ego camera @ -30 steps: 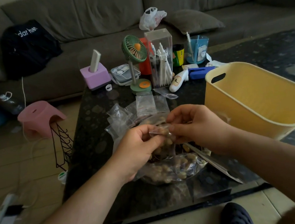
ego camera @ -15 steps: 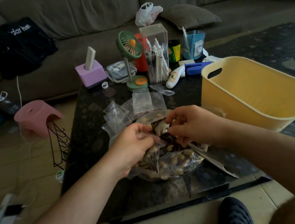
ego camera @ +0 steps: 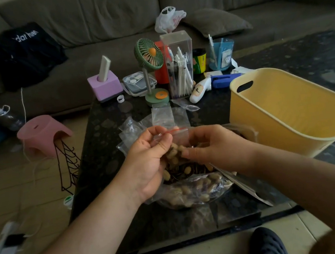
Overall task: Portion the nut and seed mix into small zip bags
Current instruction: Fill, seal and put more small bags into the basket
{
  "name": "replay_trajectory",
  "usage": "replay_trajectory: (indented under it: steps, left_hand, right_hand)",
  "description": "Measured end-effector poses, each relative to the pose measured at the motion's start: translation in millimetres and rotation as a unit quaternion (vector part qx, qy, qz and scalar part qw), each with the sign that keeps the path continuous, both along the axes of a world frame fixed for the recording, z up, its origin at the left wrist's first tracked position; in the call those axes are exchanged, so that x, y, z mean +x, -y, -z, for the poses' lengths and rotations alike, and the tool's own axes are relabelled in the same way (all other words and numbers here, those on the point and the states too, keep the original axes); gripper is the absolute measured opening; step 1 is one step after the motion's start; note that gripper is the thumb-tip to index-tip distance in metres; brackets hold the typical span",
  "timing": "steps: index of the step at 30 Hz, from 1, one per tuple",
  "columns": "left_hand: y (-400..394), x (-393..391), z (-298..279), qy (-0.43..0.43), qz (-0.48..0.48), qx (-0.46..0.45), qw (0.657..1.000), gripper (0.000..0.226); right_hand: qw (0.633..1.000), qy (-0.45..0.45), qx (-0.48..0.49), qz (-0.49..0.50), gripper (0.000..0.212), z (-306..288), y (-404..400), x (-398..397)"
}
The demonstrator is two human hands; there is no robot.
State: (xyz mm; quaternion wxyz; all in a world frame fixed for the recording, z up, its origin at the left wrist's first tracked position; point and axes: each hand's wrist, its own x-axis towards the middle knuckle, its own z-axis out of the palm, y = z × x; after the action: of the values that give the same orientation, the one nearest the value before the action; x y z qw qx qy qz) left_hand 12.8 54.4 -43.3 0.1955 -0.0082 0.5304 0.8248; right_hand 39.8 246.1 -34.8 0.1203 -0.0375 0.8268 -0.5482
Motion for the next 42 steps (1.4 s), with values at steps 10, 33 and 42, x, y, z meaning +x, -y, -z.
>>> replay_trajectory:
  steps: [10, 33, 42]
  left_hand:
    - [4.3, 0.3, 10.3, -0.037, 0.041, -0.113, 0.992, 0.046]
    - [-5.6, 8.9, 3.8, -0.067, 0.031, -0.188, 0.979, 0.032]
    - [-6.5, 7.6, 4.8, -0.079, 0.016, -0.177, 0.981, 0.031]
  right_hand:
    - [0.985, 0.049, -0.150, 0.077, 0.015, -2.6, 5.0, -2.2]
    - [0.952, 0.143, -0.266, 0.046, 0.040, 1.4, 4.1, -3.0]
    - [0.936, 0.176, -0.303, 0.031, 0.037, -1.5, 5.5, -2.7]
